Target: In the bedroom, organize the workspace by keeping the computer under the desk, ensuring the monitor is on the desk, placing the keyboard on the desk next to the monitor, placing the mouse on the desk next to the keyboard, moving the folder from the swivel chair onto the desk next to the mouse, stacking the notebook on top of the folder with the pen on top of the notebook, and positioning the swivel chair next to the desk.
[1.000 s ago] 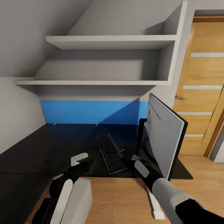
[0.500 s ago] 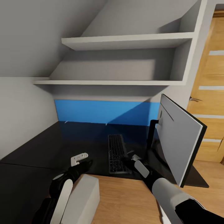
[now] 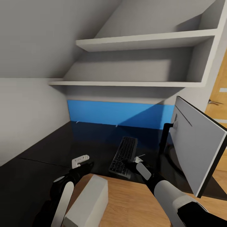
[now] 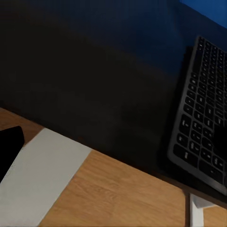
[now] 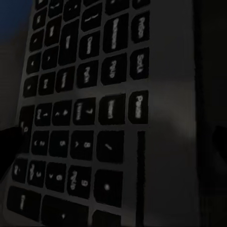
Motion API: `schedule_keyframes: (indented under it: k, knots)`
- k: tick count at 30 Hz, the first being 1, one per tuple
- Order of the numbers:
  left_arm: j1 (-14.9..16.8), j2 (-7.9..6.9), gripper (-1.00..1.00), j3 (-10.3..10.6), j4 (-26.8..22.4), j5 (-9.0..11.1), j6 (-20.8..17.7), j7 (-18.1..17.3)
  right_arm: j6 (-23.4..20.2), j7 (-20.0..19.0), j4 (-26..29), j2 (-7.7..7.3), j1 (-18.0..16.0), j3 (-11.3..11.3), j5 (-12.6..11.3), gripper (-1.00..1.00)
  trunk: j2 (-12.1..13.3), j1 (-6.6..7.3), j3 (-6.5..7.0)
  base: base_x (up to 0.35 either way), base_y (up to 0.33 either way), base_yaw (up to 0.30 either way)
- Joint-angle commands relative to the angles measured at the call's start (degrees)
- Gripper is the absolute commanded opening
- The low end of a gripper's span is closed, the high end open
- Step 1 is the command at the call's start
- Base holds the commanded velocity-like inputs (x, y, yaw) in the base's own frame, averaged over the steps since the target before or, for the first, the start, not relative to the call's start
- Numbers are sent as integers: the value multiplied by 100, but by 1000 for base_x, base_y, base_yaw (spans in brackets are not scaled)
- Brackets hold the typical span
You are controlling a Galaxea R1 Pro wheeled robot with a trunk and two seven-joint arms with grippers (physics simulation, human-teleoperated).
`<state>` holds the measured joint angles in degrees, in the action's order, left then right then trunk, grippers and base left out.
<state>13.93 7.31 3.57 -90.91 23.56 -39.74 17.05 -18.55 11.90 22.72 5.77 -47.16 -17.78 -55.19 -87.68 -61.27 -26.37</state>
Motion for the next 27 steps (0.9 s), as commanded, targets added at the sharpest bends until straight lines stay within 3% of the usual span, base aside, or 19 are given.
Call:
schedule_keyframes:
  k: [1,27]
  knots:
    - [5,0,100,4,-6,60,-16,54,-8,49,13,-6,-3,-43,-53,100,-4,0,-7,0,0,66]
    - [5,-1,100,77,-6,54,-13,53,5,46,15,-14,-3,-33,-41,100,-4,0,-7,0,0,32]
